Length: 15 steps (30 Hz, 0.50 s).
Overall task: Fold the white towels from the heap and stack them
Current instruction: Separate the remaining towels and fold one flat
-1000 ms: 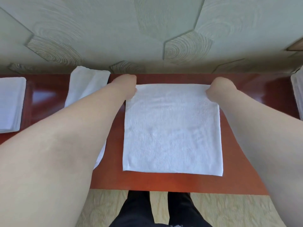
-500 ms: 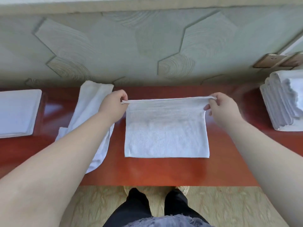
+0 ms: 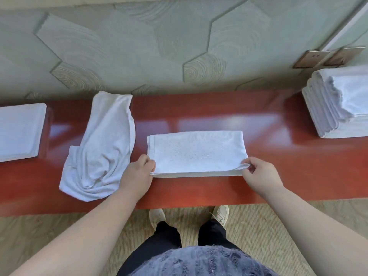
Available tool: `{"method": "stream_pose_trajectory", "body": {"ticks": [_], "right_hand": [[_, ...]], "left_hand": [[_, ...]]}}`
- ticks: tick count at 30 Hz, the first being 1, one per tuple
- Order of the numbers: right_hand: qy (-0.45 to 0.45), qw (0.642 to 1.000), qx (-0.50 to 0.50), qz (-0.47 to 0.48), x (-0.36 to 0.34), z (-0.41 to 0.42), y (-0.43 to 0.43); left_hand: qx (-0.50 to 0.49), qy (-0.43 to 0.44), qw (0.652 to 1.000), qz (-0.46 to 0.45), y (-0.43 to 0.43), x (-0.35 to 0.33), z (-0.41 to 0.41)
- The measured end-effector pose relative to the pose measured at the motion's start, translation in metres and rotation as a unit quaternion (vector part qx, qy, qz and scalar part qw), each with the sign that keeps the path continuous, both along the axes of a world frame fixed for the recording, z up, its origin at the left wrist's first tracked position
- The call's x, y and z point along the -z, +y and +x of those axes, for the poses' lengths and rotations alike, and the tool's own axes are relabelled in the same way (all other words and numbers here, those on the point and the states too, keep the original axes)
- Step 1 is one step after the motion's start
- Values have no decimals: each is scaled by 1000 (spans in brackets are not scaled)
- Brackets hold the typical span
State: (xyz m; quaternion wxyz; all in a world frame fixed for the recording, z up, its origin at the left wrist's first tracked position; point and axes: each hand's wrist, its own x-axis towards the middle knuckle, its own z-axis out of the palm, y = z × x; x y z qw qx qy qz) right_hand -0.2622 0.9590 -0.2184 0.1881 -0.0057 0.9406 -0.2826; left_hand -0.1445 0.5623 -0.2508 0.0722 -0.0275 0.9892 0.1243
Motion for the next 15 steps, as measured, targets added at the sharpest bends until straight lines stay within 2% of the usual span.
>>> {"method": "stream_pose_trajectory", "body": {"ticks": [4, 10, 13, 15], "right_hand": [[4, 994, -87, 68, 15, 8, 8], [-19, 992, -75, 101, 21, 7, 7], [81, 982, -74, 153, 28, 4, 3], [138, 975, -91, 149, 30, -1, -7]], "left_hand": [[50, 15, 996, -73, -3, 4, 7], [10, 5, 994, -110, 1, 5, 24], [-17, 19, 995, -94, 15, -2, 20], [-4, 23, 997, -74, 23, -3, 9]]}}
